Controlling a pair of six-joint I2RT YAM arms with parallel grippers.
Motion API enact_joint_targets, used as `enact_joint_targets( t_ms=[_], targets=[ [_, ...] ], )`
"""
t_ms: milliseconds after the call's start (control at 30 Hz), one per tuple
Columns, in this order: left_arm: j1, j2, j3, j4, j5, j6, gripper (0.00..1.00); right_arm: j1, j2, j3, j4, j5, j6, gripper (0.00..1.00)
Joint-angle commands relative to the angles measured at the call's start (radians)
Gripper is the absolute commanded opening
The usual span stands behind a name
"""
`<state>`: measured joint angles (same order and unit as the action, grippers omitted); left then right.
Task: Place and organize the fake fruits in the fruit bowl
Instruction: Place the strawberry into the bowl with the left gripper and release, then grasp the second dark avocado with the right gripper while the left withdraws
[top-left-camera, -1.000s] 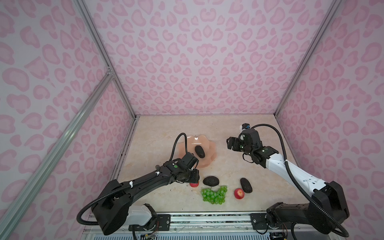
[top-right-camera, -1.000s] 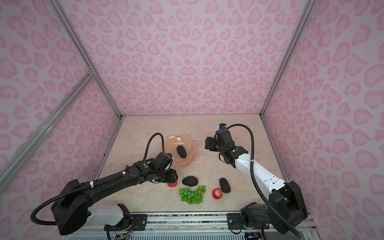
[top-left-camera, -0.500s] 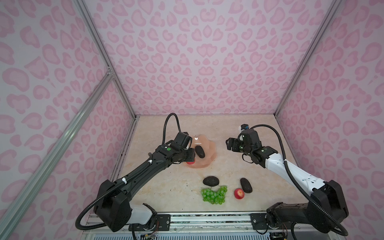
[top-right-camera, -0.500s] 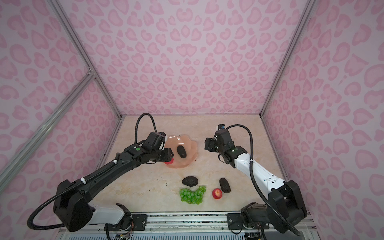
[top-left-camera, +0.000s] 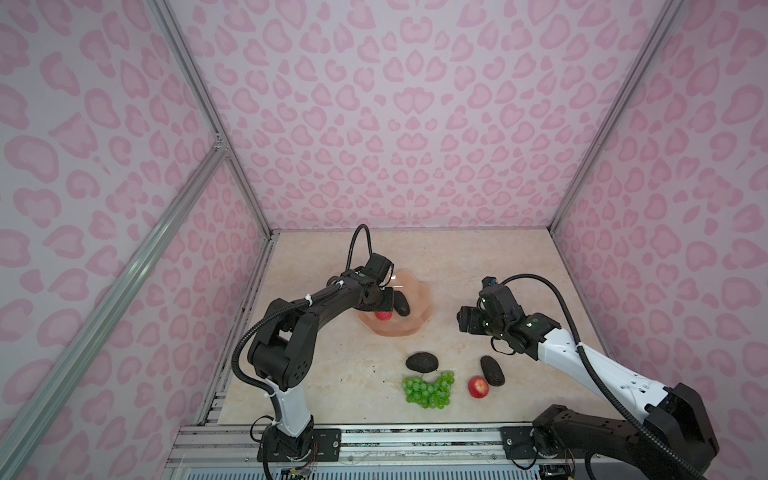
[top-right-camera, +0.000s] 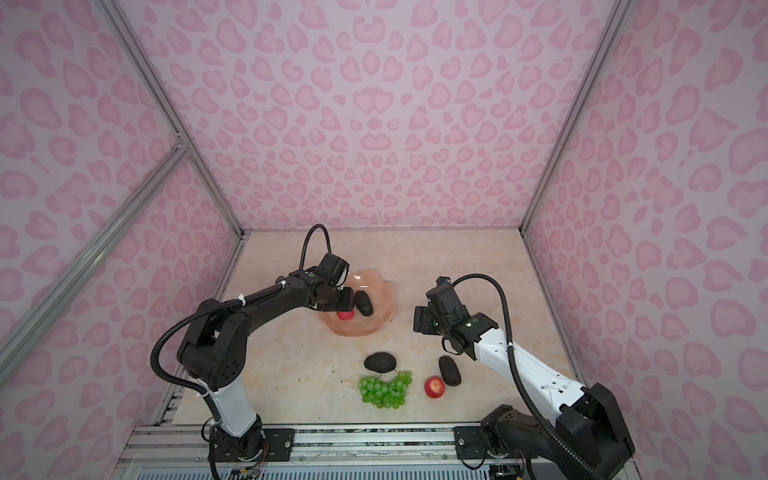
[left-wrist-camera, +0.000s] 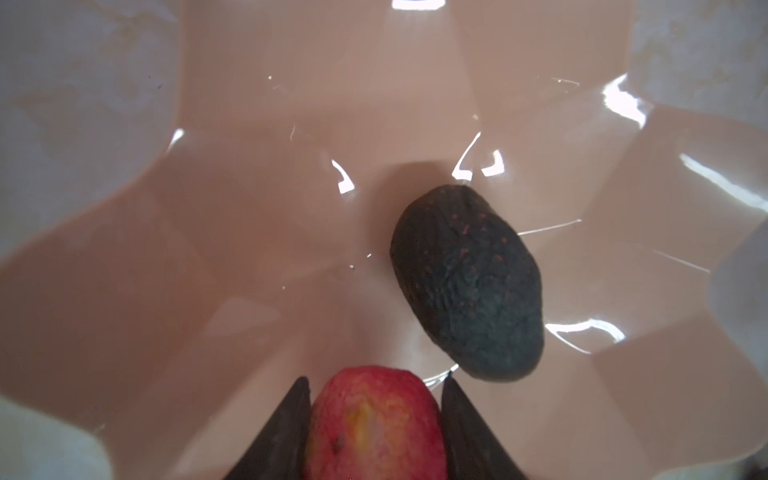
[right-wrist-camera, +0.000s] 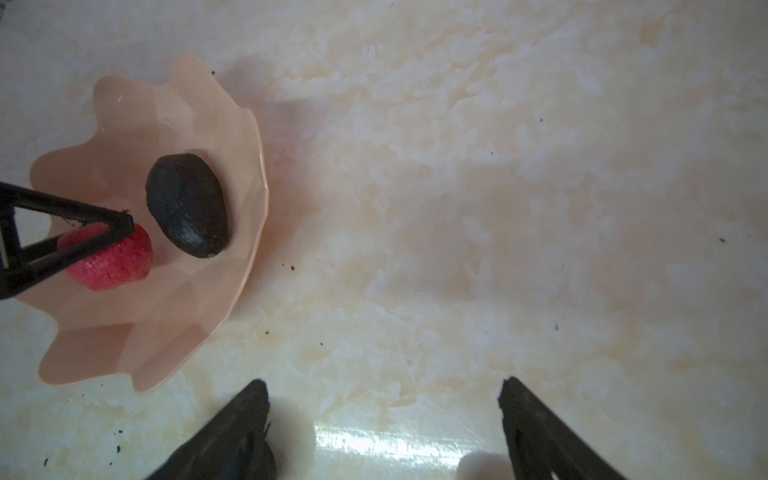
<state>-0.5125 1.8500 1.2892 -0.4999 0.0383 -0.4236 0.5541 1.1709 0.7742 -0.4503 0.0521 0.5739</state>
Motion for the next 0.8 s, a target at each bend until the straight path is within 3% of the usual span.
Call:
enact_joint_targets(
  t_ms=[0, 200, 400, 567, 767],
  targets=[
    [0.000, 0.036, 0.025, 0.012, 0.011, 0.003, 0.52, 0.006, -0.044, -0.030, -0.113, 0.066, 0.066, 0.87],
    [0.008, 0.027, 0.044, 0.015, 0.011, 0.005, 0.69, 0.013, -0.140, -0.091, -0.211, 0.090, 0.146, 0.85],
    [0.027, -0.048, 0.050, 0.032, -0.007, -0.005, 0.72, 0.063, -0.193, -0.147, -0.277, 0.135, 0.255, 0.83],
    [0.067, -0.229, 0.029, 0.115, -0.029, -0.020, 0.75, 0.094, -0.210, -0.193, -0.280, 0.141, 0.319, 0.80],
    [0.083, -0.509, -0.073, 0.222, -0.155, 0.024, 0.81, 0.133, -0.194, -0.251, -0.239, 0.120, 0.379, 0.75]
  ],
)
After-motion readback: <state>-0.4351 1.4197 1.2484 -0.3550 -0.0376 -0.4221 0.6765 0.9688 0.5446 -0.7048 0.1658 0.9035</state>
